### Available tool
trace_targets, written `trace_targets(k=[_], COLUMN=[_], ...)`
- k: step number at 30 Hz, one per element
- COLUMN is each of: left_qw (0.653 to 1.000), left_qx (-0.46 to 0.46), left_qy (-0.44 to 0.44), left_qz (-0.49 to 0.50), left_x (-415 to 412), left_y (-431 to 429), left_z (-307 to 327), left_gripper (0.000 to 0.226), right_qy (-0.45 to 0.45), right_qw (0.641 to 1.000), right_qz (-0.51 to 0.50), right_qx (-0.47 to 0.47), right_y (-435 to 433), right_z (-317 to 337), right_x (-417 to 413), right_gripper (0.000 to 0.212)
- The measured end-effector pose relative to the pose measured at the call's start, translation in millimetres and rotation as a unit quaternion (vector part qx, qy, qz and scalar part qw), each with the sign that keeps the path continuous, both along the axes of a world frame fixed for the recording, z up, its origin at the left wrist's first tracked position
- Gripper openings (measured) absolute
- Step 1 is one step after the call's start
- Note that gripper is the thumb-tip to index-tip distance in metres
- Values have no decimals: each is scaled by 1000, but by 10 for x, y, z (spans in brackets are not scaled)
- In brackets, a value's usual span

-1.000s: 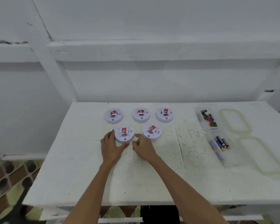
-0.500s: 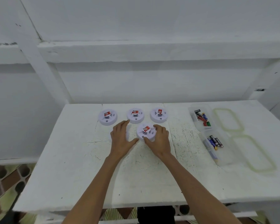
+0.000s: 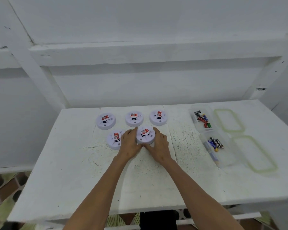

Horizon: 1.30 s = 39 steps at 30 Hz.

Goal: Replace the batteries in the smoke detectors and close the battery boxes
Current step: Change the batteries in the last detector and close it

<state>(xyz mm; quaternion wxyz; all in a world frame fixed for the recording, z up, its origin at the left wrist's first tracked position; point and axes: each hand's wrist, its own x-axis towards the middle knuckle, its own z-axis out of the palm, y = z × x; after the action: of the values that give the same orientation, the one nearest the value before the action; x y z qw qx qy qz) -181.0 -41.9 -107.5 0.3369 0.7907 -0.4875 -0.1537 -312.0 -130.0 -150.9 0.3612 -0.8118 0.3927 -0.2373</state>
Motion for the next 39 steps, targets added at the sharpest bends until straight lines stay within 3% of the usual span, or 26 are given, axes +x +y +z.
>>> trace_targets(k=[5,10,14,16,19,22,25,27,35,39], left_qw=[994,988,964,942,896,858,789,782,813,825], left_qx=[-40,-80,-89,-93,-88,-80,-69,-64,-57,-68], left_qy=[100,132,251,322,434,506,607,619,579,561], left_qz=[-22,-4,-1,-3,15,40,68,35,7,-2], left_x=[-19,-204,-415,-553,-799,-1037,-1143,-1145,-1128,-1126], left_y=[69,43,-14,-36,-118,-249,-316,-299,-282,-266], left_z=[96,138,84,62,75,129,128,34,-103,-126], left_gripper=[73,38,34,34,36,44,54,57,57,60], right_qy=[-33,-82,-95,-98,-82,-47,-28,-28,32,63], right_qw=[999,992,980,973,968,973,976,976,988,990], right_qz=[-13,-91,-146,-172,-188,-187,-209,-214,-134,-107], right_qx=[-35,15,94,121,145,123,54,16,-63,-65], right_y=[41,68,32,7,-20,-17,14,50,123,94], right_z=[141,409,486,475,436,398,420,488,516,547], right_x=[-216,-404,-568,-649,-746,-829,-933,-1003,-967,-971], right_gripper=[65,52,50,49,63,69,43,33,64,65])
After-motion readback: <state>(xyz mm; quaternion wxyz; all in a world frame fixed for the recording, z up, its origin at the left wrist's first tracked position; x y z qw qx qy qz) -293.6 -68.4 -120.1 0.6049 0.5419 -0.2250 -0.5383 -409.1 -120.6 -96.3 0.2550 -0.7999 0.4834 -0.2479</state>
